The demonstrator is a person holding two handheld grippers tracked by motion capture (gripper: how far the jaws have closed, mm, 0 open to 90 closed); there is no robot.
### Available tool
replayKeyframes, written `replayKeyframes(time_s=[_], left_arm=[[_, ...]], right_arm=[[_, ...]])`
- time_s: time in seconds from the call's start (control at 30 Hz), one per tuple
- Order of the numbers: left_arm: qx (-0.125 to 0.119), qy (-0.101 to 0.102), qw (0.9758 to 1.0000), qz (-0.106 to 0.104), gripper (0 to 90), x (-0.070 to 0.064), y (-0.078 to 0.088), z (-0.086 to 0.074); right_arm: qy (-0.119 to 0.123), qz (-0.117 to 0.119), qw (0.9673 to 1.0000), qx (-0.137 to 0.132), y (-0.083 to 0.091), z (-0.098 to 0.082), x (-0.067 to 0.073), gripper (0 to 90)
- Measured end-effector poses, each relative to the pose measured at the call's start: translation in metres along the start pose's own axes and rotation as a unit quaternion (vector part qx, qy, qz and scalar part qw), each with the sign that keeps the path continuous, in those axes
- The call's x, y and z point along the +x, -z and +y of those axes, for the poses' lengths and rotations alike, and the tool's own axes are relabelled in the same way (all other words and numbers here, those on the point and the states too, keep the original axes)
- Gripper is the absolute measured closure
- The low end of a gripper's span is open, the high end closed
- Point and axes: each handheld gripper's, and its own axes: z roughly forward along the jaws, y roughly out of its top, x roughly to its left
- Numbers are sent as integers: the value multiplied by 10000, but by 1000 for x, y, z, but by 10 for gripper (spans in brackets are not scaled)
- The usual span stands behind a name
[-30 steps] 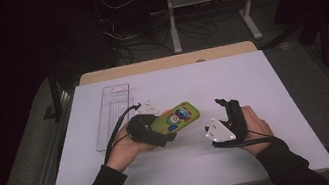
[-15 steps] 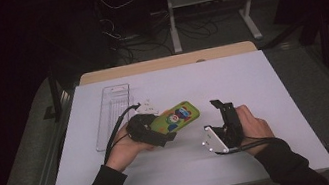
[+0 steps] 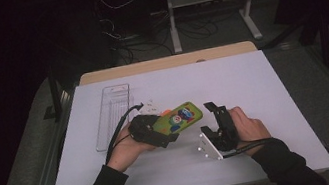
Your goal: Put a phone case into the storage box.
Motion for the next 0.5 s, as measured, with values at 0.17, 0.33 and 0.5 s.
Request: replayKeyframes(time_s=[0.17,0.33,0.5], left_arm=[[20,-69,10000,-34,152,-2,-1,1],[-24,-48,10000,-37,152,-3,-2,2],[-33,-85,10000,-39,152,-2,0,3]], right_arm=[[116,-82,9999,-68,1,5,2,128],[324,-230,9990,-226,-1,10,1,144],[558,-307,9971,-406,-4,19,4,206]])
